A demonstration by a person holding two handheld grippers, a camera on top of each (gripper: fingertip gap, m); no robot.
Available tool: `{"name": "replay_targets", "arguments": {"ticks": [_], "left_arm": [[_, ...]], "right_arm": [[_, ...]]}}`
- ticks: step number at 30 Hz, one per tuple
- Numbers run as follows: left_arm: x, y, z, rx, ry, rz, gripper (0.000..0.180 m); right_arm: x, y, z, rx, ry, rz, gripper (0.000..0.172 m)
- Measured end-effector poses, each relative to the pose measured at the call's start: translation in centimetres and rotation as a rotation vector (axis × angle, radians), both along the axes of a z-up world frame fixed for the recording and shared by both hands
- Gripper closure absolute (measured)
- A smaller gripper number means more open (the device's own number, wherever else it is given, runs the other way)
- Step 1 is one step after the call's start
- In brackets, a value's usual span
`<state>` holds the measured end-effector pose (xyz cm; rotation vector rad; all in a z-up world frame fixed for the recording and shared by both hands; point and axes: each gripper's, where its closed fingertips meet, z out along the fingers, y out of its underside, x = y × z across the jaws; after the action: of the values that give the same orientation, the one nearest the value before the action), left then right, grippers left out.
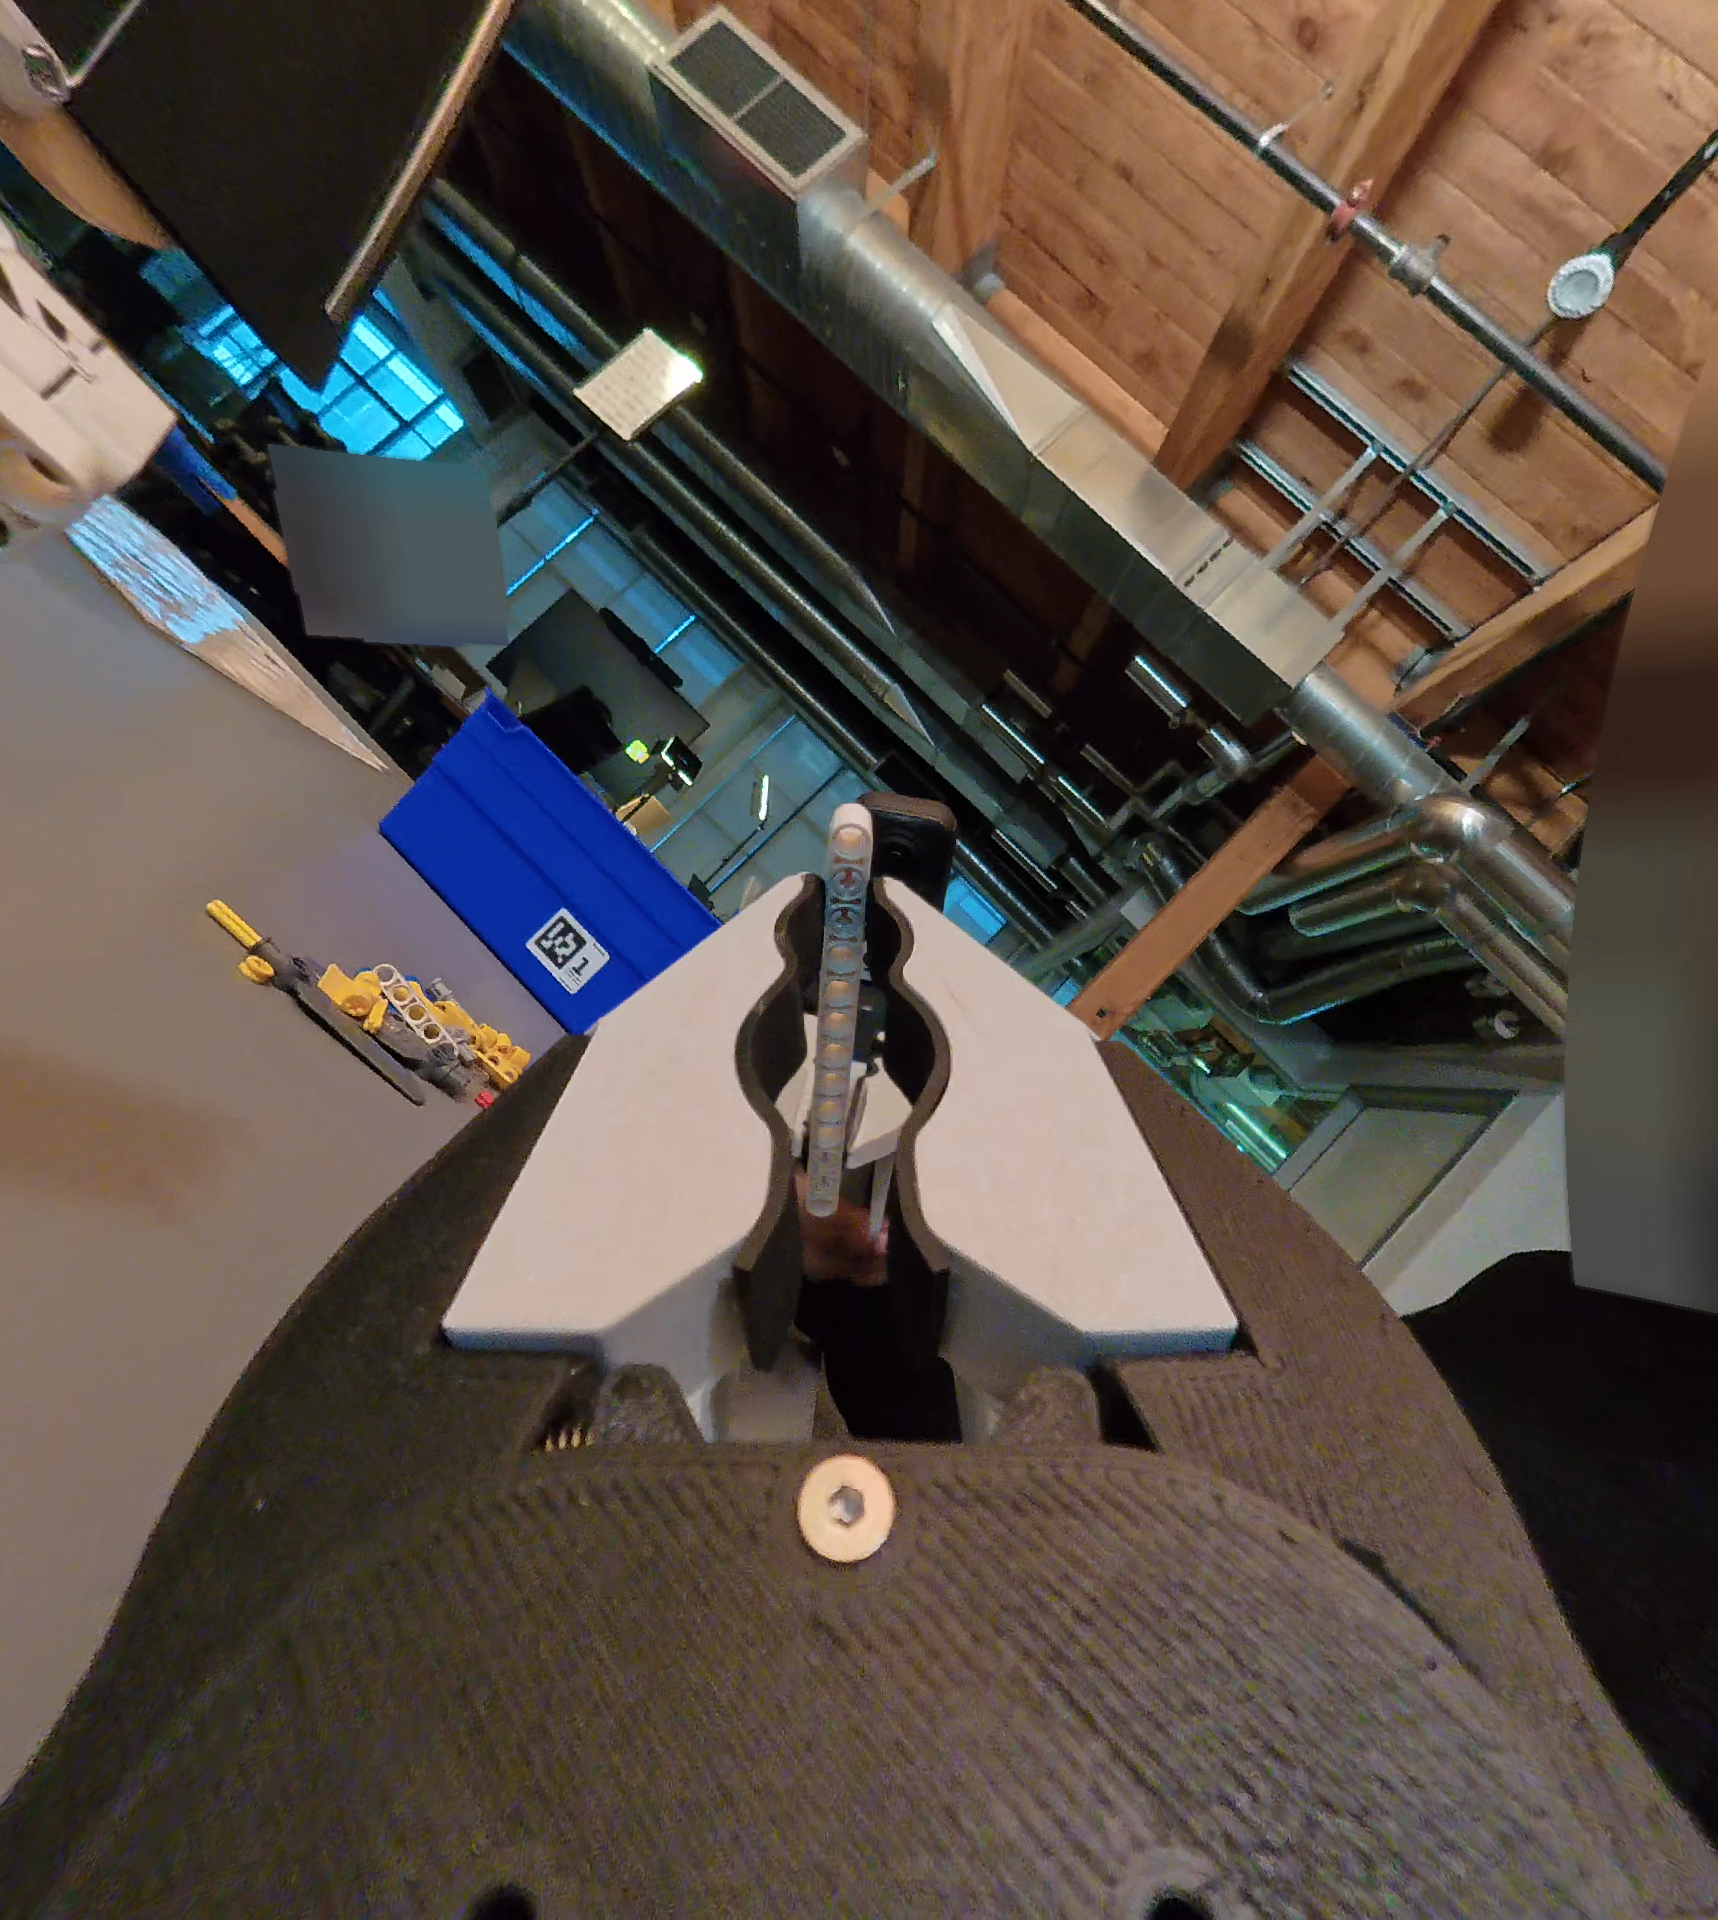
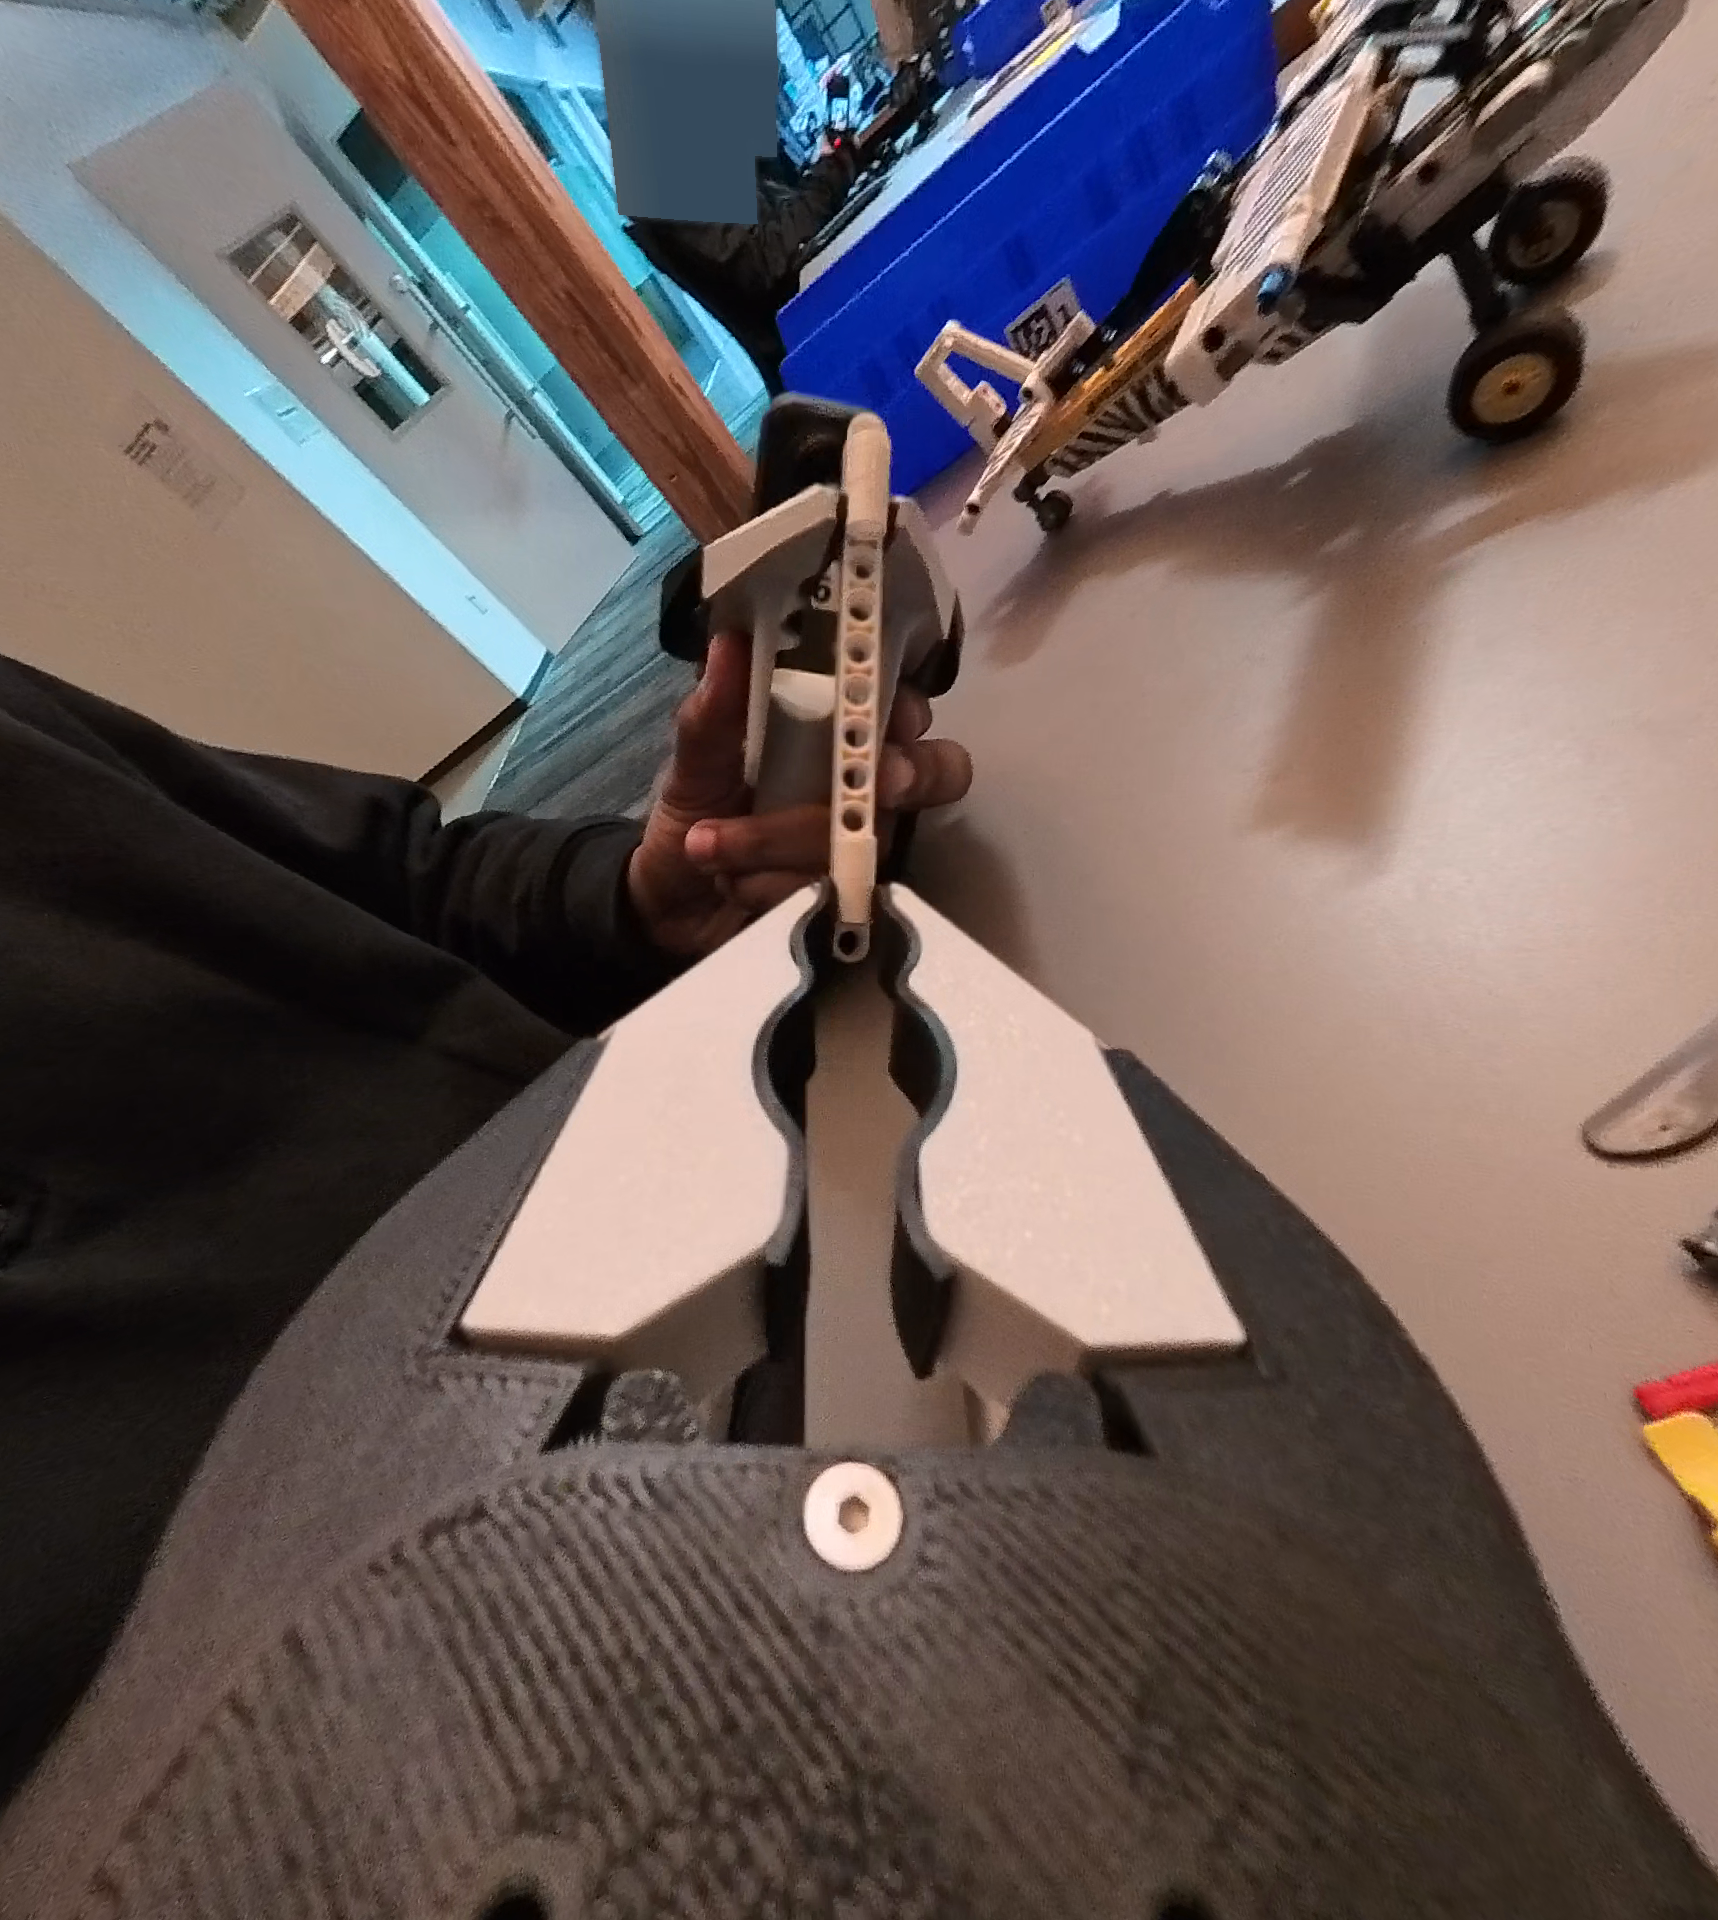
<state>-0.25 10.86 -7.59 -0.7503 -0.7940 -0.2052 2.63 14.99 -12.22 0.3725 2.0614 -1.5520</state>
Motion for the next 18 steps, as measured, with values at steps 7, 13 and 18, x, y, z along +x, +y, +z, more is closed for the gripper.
{"name": "replay_targets", "arguments": {"ticks": [7,13,18], "left_arm": [[0.1,0.7,-0.2,-0.031,-0.001,-0.030,0.161],[-0.3,1.4,-0.8,-0.127,-0.011,0.017,0.177],[-0.5,1.9,-1.1,-0.146,-0.036,-0.013,0.177]], "right_arm": [[-2.1,-1.8,2.5,-0.201,-0.095,-0.153,0.168],[-1.7,-3.8,2.3,-0.263,-0.130,-0.220,0.167],[-1.9,-3.3,2.0,-0.274,-0.138,-0.227,0.167]]}}
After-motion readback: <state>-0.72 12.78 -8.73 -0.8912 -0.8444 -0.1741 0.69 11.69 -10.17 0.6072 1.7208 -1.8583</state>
